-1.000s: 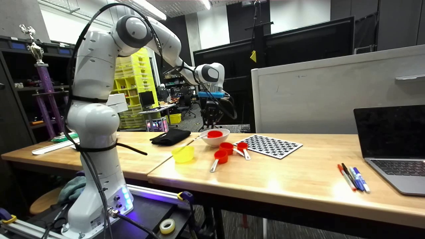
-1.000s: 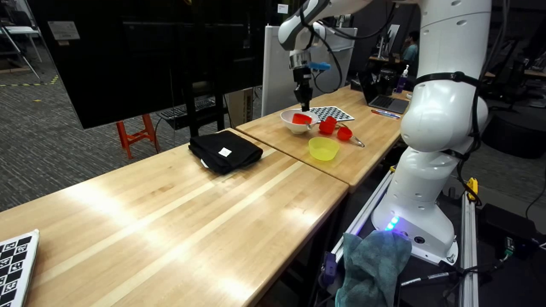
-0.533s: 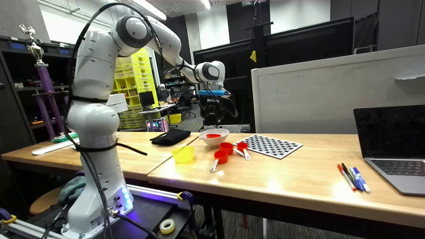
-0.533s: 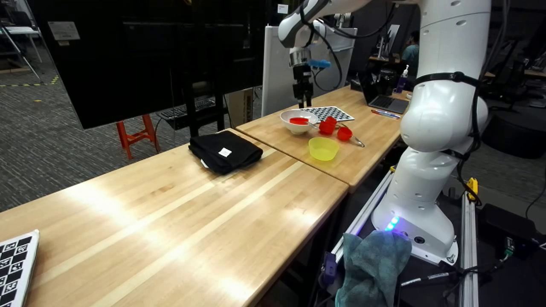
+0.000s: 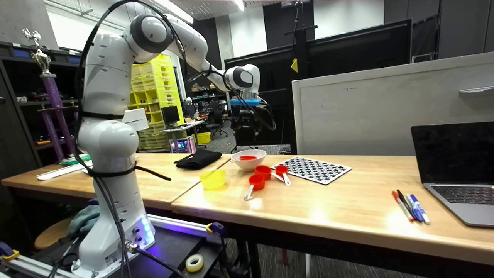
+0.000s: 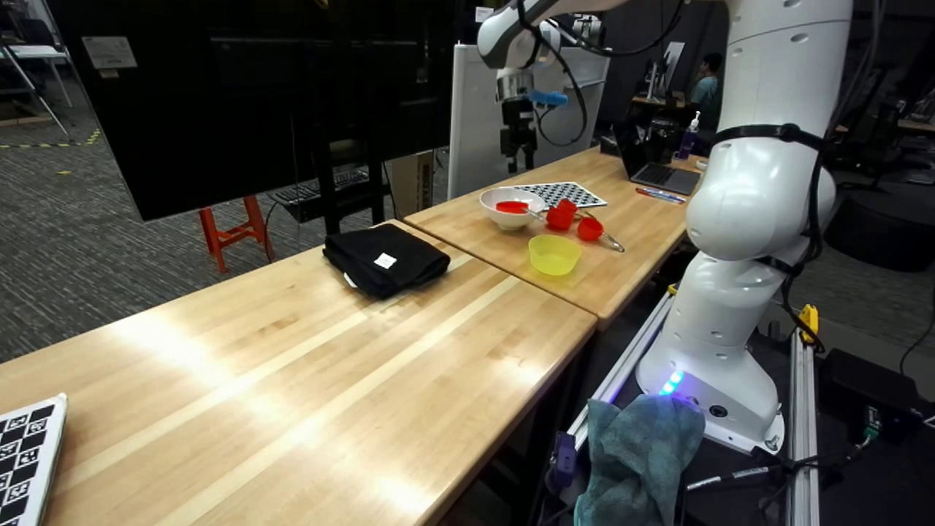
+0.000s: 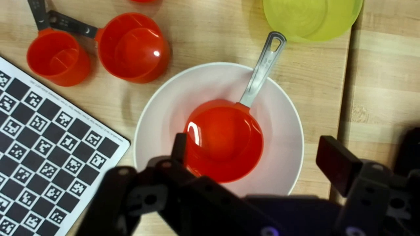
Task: Pick up the orange pot on the left and put it in the white bowl
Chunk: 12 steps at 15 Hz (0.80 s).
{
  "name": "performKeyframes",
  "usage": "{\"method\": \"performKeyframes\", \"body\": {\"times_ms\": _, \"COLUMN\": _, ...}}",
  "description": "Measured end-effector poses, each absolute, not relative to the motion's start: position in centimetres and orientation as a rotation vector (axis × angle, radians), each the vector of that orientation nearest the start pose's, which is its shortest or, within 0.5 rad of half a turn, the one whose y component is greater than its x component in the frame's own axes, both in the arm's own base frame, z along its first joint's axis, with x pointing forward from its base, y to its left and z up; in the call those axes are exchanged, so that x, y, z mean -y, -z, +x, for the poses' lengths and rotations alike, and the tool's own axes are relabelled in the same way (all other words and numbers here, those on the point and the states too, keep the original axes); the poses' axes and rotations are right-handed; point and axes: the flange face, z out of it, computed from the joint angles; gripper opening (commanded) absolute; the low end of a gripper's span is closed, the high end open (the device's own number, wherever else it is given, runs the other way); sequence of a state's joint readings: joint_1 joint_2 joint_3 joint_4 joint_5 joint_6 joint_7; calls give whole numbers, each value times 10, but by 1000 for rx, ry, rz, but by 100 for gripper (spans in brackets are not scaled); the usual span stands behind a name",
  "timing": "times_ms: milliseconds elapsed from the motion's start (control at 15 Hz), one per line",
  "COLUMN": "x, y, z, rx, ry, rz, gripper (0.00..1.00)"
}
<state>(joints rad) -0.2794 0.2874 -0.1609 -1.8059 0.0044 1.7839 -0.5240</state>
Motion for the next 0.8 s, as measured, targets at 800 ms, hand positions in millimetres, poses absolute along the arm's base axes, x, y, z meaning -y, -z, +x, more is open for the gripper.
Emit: {"method": "performKeyframes", "body": {"times_ms": 800, "x": 220, "y": -404, "z": 514, "rx": 102, "ry": -377, "rz": -3017, "gripper": 100}}
